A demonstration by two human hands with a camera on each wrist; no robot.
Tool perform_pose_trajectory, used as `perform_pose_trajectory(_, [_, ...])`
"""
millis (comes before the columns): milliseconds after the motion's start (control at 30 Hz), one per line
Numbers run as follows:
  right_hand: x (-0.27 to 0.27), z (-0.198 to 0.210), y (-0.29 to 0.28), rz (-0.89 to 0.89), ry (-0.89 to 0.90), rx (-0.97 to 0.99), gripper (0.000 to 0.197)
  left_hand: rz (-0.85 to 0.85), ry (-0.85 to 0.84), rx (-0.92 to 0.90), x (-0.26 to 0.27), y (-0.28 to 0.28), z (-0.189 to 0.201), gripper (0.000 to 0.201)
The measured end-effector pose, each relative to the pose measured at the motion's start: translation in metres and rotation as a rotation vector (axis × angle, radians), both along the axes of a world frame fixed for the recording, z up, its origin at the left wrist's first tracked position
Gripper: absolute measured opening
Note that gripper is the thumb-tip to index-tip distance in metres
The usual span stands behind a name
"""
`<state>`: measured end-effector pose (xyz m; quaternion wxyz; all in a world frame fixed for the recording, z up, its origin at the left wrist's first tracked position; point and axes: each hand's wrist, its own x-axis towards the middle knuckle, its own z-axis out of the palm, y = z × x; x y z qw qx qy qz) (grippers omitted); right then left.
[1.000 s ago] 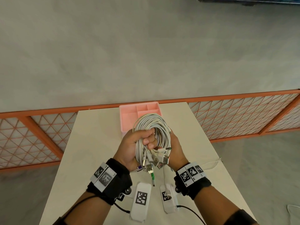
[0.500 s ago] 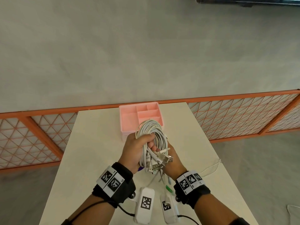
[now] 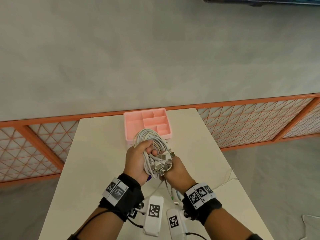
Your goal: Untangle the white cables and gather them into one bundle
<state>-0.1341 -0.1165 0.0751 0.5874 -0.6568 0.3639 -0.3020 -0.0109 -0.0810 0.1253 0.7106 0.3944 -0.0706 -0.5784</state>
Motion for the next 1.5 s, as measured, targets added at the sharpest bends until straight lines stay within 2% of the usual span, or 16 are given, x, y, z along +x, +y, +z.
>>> perform_pose_trajectory(33, [0.002,-0.001,0.001,-0.008,0.015,0.025,0.008,0.039,-0.010,0.006,-0.001,-0.001,-0.001,0.036])
perform_pose_trajectory(167, [0.007,-0.003,0.005,0.020,0.077,0.098,0.019,0.170,-0.086,0.028,-0.007,-0.004,-0.005,0.026])
perform_pose_trajectory(233, [0.008,-0.003,0.008,0.041,0.094,0.157,0.017,0.211,-0.135,0.024,-0.008,-0.005,-0.009,0.024])
perform_pose_trajectory(333, [0.008,0.001,0.013,0.070,0.119,0.249,0.020,0.243,-0.280,0.023,-0.008,-0.006,-0.016,0.027])
perform_pose_trajectory(433, [0.007,0.003,0.013,0.135,0.136,0.358,0.014,0.269,-0.393,0.010,-0.002,-0.005,-0.025,0.016])
perform_pose_trajectory(533, [0.005,0.002,0.009,0.165,0.236,0.346,0.008,0.250,-0.464,-0.032,0.002,-0.003,-0.034,0.012])
perform_pose_trajectory(667, [0.004,0.007,0.008,0.257,0.413,0.296,0.012,0.223,-0.562,-0.077,0.003,0.000,-0.040,0.033])
perform_pose_trajectory(733, [0.003,0.011,0.005,0.309,0.492,0.274,0.020,0.244,-0.594,-0.076,0.005,0.000,-0.043,0.047])
perform_pose_trajectory(833, [0.007,0.016,0.004,0.377,0.559,0.266,0.032,0.279,-0.718,-0.057,0.006,0.001,-0.046,0.046])
perform_pose_trajectory(967, [0.011,0.018,0.004,0.327,0.492,0.338,0.035,0.279,-0.823,-0.067,0.007,0.000,-0.048,0.048])
perform_pose_trajectory(1067, [0.015,0.019,0.003,0.234,0.357,0.488,0.013,0.275,-0.888,-0.080,0.006,0.002,-0.048,0.048])
perform_pose_trajectory(1133, [0.017,0.018,0.003,0.190,0.275,0.578,0.009,0.274,-0.949,-0.089,0.005,0.003,-0.048,0.049])
perform_pose_trajectory(1333, [0.017,0.022,0.002,0.167,0.126,0.769,0.011,0.112,-1.083,-0.069,0.011,0.006,-0.060,0.059])
perform_pose_trajectory(1500, [0.013,0.024,-0.002,0.193,0.073,0.896,0.017,0.048,-1.154,-0.080,0.015,0.010,-0.066,0.072])
